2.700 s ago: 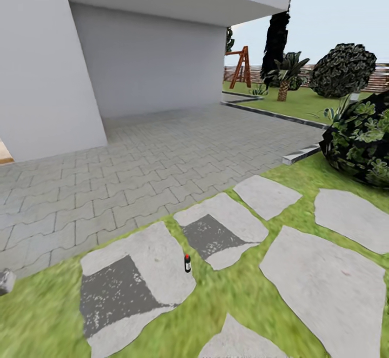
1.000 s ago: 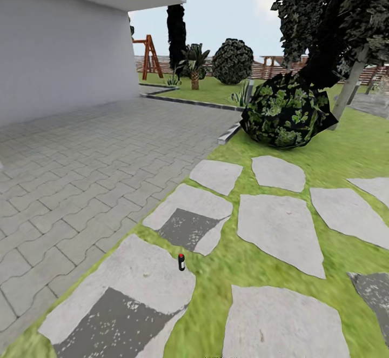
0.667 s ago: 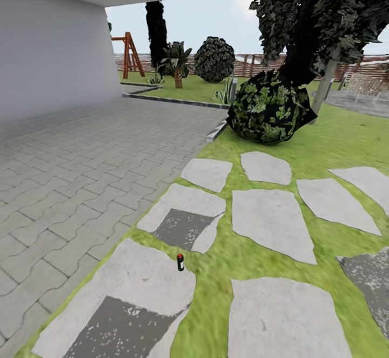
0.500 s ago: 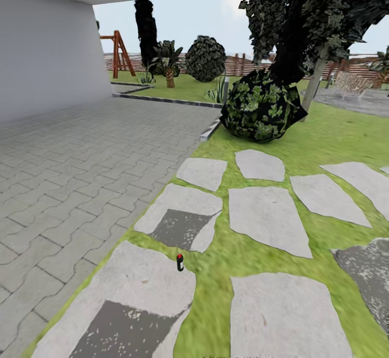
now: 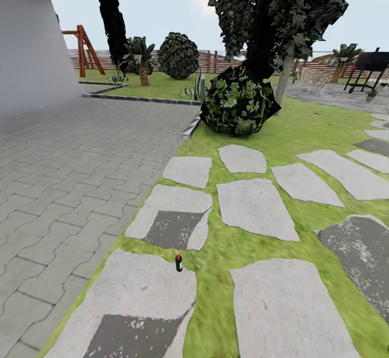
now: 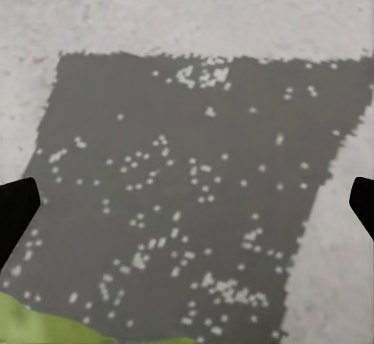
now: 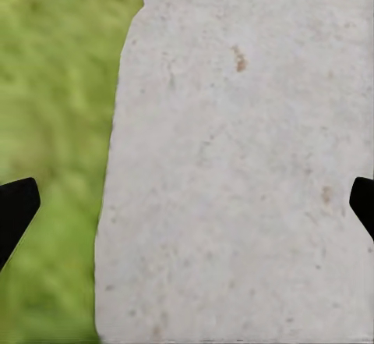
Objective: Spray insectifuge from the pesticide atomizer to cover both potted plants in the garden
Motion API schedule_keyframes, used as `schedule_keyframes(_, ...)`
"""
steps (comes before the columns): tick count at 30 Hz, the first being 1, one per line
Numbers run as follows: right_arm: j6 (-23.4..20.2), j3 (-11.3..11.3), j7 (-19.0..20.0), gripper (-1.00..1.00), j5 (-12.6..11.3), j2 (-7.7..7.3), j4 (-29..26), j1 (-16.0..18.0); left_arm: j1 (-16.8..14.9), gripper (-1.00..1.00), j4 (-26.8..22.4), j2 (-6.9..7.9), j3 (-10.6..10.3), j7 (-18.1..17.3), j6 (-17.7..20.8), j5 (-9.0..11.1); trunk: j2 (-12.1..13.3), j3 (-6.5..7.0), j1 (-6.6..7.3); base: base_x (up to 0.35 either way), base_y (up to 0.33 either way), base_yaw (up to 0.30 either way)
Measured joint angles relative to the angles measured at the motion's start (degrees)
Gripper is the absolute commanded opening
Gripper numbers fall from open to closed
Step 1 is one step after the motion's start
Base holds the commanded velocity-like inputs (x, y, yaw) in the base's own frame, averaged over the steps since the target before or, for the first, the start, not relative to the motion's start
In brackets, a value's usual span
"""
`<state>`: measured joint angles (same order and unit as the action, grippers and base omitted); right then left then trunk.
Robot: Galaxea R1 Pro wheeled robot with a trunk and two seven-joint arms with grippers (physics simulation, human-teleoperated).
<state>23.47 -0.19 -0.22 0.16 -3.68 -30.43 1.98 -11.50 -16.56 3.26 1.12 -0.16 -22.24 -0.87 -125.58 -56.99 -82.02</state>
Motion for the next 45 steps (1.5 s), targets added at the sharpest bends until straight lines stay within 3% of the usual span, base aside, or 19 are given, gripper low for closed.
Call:
schedule_keyframes(13,0.00,0.01,-0.02,1.00,0.00,0.03,-0.01,0.01,0.00,1.00,0.00,0.00,0.00,0.00,0.00,-0.02,0.00,-0.50,0.00,0.000,0.290,-0.289)
schedule_keyframes(28,0.05,-0.13,-0.02,1.00,0.00,0.03,-0.16,0.02,-0.48,1.00,0.09,-0.09,-0.08,-0.22,0.85,-0.14,0.00,-0.98,0.00,0.000,0.027,-0.224)
schedule_keyframes(33,0.00,0.34,0.17,1.00,0.35,0.22,-1.32,0.09,-4.98,1.00,0.18,0.01,-0.11,-0.03,4.12,-0.37,0.00,-0.98,0.00,0.000,0.000,-0.008)
schedule_keyframes(37,-0.26,0.37,0.10,1.00,0.37,0.26,-7.96,0.60,-8.77,1.00,0.25,-0.02,-0.09,0.01,9.15,-0.32,0.00,-0.99,0.00,0.000,0.000,-0.001)
schedule_keyframes(41,-0.71,0.35,-0.01,1.00,0.34,0.28,-12.89,1.21,-12.05,1.00,-0.24,-0.75,-0.14,0.03,11.05,-0.18,0.00,-0.98,0.00,0.000,0.000,0.000)
schedule_keyframes(43,-3.22,0.32,-0.06,1.00,0.29,0.32,-15.62,3.89,-15.62,1.00,0.12,-1.29,-0.26,0.00,11.48,-0.27,0.00,-0.97,0.00,0.000,0.000,0.000)
schedule_keyframes(45,-6.40,0.29,-0.25,1.00,0.25,0.33,-16.66,7.28,-17.28,1.00,0.23,-1.54,-0.33,-0.23,11.64,-0.29,0.00,-0.99,0.00,0.000,0.000,0.000)
